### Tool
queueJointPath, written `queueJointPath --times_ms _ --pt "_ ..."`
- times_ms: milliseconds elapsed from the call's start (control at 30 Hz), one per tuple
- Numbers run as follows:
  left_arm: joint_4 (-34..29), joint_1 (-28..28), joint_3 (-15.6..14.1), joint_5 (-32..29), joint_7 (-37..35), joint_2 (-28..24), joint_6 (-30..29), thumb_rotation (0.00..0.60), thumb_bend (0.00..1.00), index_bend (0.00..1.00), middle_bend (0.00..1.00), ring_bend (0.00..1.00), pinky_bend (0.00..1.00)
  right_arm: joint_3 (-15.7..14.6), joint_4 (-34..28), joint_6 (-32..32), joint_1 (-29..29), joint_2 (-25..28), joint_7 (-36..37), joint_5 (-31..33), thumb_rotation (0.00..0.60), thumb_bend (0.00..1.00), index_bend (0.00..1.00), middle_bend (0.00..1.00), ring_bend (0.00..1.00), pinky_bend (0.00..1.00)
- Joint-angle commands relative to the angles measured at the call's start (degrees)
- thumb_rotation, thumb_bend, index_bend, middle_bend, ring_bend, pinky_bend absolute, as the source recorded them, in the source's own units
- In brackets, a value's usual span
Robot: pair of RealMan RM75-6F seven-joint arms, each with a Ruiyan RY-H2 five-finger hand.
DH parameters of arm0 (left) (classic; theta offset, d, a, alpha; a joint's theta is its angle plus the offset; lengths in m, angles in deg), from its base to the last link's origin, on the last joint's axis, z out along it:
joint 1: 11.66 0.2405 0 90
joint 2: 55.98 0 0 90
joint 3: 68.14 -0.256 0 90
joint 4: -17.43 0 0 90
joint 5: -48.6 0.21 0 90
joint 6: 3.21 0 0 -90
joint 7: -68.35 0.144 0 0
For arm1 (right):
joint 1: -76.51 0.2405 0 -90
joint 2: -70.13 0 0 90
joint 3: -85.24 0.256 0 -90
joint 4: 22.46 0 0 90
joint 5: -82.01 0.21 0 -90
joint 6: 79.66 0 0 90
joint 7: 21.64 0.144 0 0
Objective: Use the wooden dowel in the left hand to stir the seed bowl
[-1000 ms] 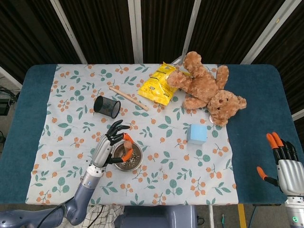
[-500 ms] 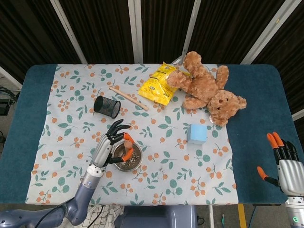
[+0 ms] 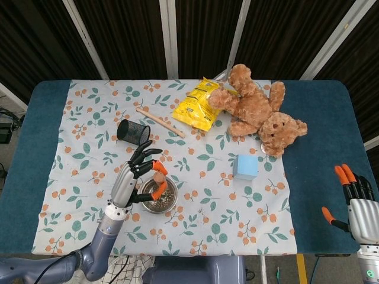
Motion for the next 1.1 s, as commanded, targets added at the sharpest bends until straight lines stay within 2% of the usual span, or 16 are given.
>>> queueJointPath --times_ms 33,233,467,733,933,1100 --pt "-3.9 0.0 1.4 0.7 4.6 -4.1 0.1 0.6 1.0 0.59 0.68 0.23 0.1 0.0 0.1 0.1 0.0 0.0 0.1 -0.1 0.6 0.3 0.0 0.0 0.0 0.0" --pt "-6.8 1.3 2.5 0.1 10.4 -11.7 0.8 0.6 1.0 0.59 0.68 0.23 0.1 -0.1 0.1 0.3 -0.2 0.1 0.2 -0.3 0.6 0.3 0.0 0.0 0.0 0.0" --pt "-5.5 4.6 1.4 -1.9 12.7 -19.7 1.0 0.6 1.0 0.59 0.68 0.23 0.1 -0.1 -0.1 0.2 -0.2 0.1 0.2 -0.1 0.6 0.3 0.0 0.0 0.0 0.0" --pt "5.1 7.8 -1.3 -6.1 10.7 -23.0 3.3 0.6 1.0 0.59 0.69 0.23 0.1 0.0 -0.1 0.3 -0.3 0.0 -0.5 0.2 0.6 0.3 0.0 0.0 0.0 0.0" --pt "15.0 8.6 -5.5 -3.5 11.6 -22.7 4.7 0.6 1.0 0.59 0.69 0.23 0.1 -0.1 -0.2 0.2 -0.2 -0.3 -1.4 0.1 0.6 0.3 0.0 0.0 0.0 0.0" --pt "20.7 8.9 -7.4 -2.2 11.1 -21.4 4.9 0.6 1.0 0.59 0.69 0.23 0.1 -0.2 -0.4 0.6 -0.5 -0.4 -1.9 0.0 0.6 0.3 0.0 0.0 0.0 0.0"
